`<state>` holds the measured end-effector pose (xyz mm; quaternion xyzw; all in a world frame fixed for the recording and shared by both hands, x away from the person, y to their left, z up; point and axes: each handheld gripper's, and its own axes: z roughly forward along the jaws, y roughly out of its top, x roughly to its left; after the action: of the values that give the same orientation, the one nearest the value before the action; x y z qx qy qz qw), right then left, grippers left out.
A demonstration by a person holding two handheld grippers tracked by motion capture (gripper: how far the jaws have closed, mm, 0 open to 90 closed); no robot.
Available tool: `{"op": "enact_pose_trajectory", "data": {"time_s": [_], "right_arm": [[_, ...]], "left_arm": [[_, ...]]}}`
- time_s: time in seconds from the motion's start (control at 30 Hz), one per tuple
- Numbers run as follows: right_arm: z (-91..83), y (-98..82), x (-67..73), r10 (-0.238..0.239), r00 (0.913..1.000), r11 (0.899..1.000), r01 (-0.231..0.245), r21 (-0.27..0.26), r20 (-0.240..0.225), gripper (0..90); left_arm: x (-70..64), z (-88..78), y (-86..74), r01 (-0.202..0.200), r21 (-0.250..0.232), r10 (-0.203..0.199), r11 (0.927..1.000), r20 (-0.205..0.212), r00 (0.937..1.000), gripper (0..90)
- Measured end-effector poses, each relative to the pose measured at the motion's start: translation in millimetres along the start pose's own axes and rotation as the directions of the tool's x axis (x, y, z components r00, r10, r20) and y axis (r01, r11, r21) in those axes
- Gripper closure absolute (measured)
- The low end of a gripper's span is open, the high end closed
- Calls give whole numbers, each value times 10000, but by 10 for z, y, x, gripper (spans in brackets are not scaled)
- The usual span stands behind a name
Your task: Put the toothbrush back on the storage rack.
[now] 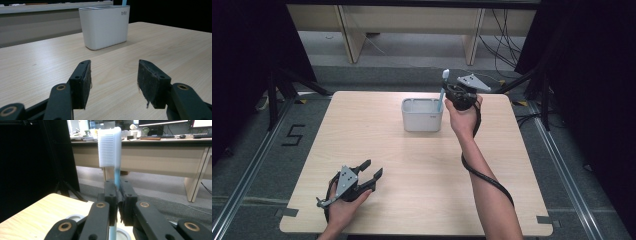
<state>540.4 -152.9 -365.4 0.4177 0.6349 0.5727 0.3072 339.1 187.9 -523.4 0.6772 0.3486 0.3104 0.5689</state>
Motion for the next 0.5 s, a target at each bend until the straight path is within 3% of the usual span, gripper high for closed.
{"op": "enact_pose_trajectory", "data": {"time_s": [0.4,0.5], "right_arm": [[24,-82,6,113,9999,9997,-115,194,85,860],[42,-115,3,-76,10000,9998,75,167,55,860]], "left_arm": [[0,-1,0,-11,11,11,10000,4,10000,442],[-1,-2,0,-13,9,13,10000,2,10000,442]]}}
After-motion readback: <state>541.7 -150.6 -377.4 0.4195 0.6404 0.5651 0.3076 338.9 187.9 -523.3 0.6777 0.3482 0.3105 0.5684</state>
